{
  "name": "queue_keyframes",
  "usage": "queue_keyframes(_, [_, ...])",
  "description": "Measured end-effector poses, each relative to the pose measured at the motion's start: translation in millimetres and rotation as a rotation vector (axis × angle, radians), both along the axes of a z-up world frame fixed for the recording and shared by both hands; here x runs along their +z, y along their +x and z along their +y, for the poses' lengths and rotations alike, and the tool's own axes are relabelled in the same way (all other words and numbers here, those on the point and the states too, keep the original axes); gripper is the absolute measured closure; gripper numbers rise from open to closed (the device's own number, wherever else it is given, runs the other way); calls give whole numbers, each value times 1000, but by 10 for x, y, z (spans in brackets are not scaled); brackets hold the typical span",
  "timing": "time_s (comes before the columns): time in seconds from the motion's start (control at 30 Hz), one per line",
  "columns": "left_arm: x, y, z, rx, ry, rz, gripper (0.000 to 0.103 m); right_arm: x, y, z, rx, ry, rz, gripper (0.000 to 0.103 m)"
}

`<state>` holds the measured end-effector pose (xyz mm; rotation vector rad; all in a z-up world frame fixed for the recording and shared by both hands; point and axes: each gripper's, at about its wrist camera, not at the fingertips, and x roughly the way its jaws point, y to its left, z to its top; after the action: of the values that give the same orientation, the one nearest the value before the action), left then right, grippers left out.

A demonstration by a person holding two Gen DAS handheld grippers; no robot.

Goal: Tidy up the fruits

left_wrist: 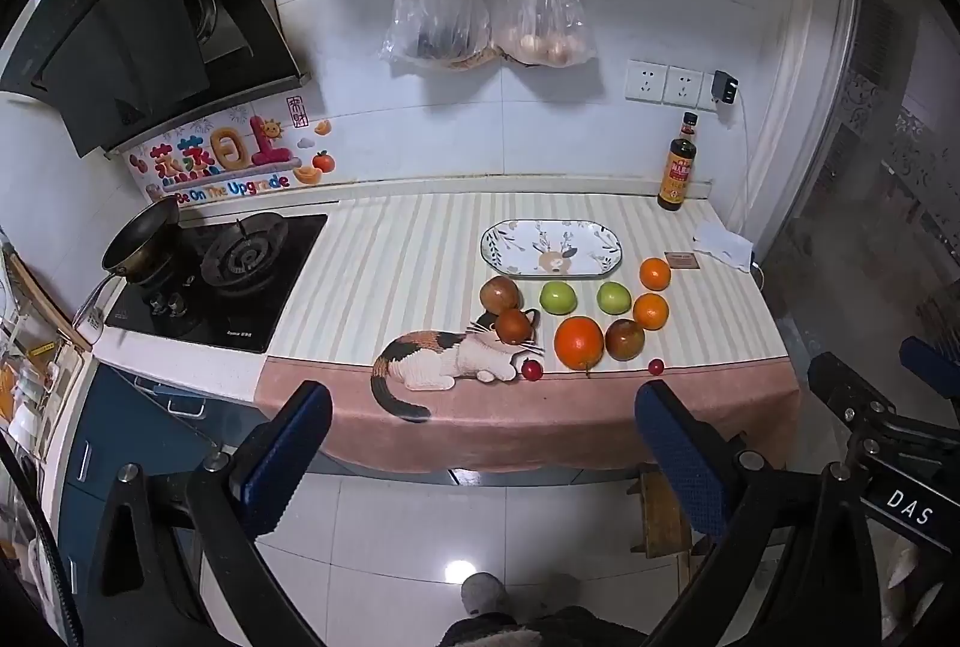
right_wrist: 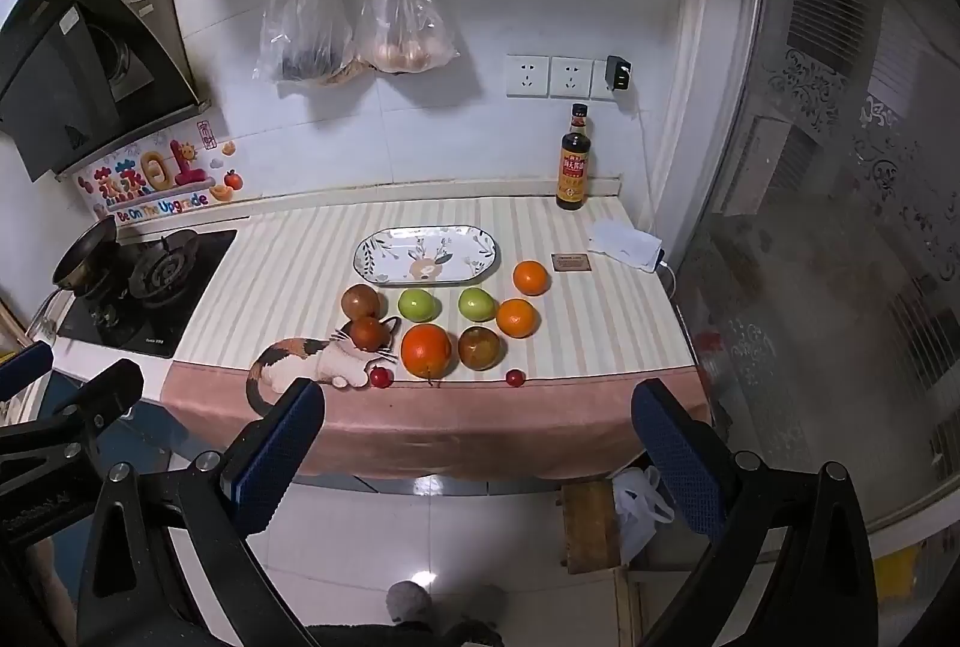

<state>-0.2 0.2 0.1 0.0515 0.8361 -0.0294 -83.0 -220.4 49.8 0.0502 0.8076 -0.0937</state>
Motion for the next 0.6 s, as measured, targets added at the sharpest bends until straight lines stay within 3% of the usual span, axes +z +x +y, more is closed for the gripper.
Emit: queue_keyframes(0.6, [10, 32, -53, 1, 2, -3, 0, -8, -27, -22, -8, 4, 9, 0])
